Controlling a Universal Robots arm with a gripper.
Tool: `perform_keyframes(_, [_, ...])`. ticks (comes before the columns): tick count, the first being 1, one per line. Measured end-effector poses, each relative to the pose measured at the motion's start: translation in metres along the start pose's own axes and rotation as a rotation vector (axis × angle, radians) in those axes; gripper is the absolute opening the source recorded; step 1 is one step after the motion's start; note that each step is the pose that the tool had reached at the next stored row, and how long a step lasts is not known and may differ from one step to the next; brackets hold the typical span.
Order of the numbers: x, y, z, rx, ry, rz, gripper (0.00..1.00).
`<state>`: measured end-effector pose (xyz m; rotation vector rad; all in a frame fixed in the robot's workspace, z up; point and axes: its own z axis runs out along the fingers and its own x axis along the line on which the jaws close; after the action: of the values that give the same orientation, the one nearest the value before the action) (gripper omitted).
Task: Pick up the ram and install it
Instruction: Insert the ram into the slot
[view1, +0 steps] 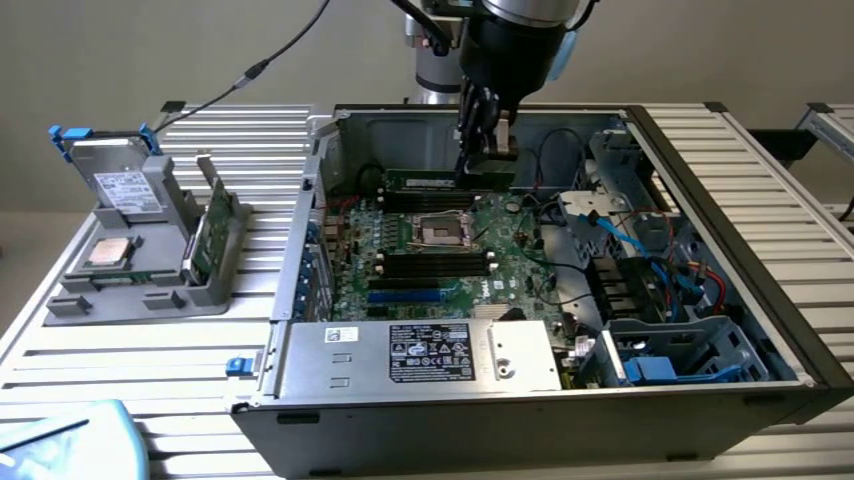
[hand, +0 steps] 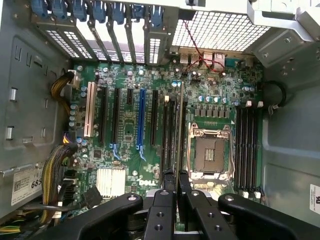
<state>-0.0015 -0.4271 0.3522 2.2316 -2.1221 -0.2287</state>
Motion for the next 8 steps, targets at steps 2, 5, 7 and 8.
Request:
perform_keyframes(2, [0.0000, 0.0000, 0.0000, 0.0000, 0.0000, 0.000, 0.14])
perform_keyframes(5, [0.0000, 0.0000, 0.0001, 0.0000, -0.0001, 0.000, 0.14])
perform_keyframes(7, [0.0000, 0.0000, 0.0002, 0.0000, 0.0000, 0.000, 0.14])
perform_keyframes(8, [0.0000, 0.0000, 0.0002, 0.0001, -0.0001, 0.000, 0.14])
